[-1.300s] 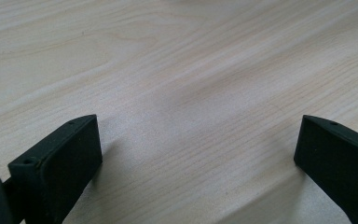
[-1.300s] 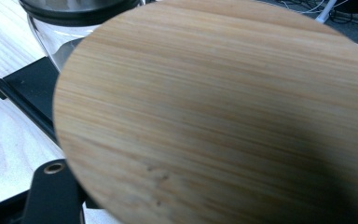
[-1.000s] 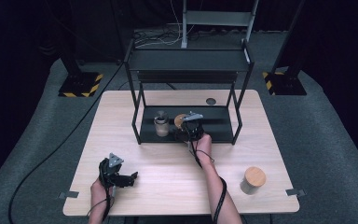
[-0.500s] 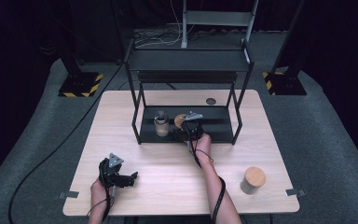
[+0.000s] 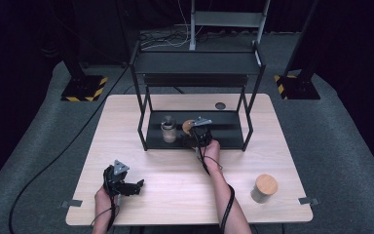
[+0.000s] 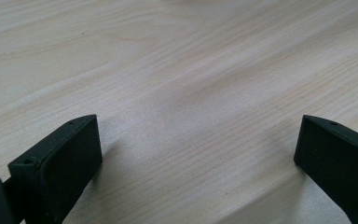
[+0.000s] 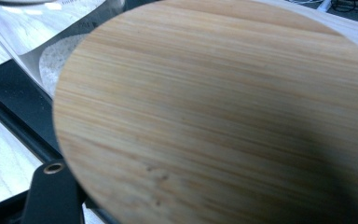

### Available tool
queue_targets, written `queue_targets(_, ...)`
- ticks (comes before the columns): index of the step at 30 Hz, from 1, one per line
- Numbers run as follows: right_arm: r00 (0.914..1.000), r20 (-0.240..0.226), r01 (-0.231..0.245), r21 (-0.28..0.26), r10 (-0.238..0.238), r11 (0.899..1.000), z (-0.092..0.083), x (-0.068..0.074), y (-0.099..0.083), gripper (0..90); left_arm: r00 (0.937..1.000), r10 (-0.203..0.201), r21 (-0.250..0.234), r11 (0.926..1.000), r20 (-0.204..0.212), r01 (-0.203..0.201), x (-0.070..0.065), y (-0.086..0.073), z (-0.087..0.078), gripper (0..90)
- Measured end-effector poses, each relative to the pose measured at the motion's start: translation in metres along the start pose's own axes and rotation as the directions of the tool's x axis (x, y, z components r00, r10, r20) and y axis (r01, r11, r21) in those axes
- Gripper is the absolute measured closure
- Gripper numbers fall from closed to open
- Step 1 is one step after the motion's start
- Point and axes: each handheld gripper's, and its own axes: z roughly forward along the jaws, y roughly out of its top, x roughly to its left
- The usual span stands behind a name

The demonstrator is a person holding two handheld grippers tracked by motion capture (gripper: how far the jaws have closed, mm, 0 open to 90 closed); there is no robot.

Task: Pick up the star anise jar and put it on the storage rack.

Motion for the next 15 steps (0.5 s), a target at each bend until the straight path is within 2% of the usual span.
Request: queue_targets(15, 0.9999, 0.009, 0.004, -0.026, -0.004, 1.000, 0.0054, 0.0019, -0.0029, 25.0, 1.0000, -0.001, 0.001, 1.0000, 0.001, 0.001, 0.0001, 0.0001, 0.0001, 0.3)
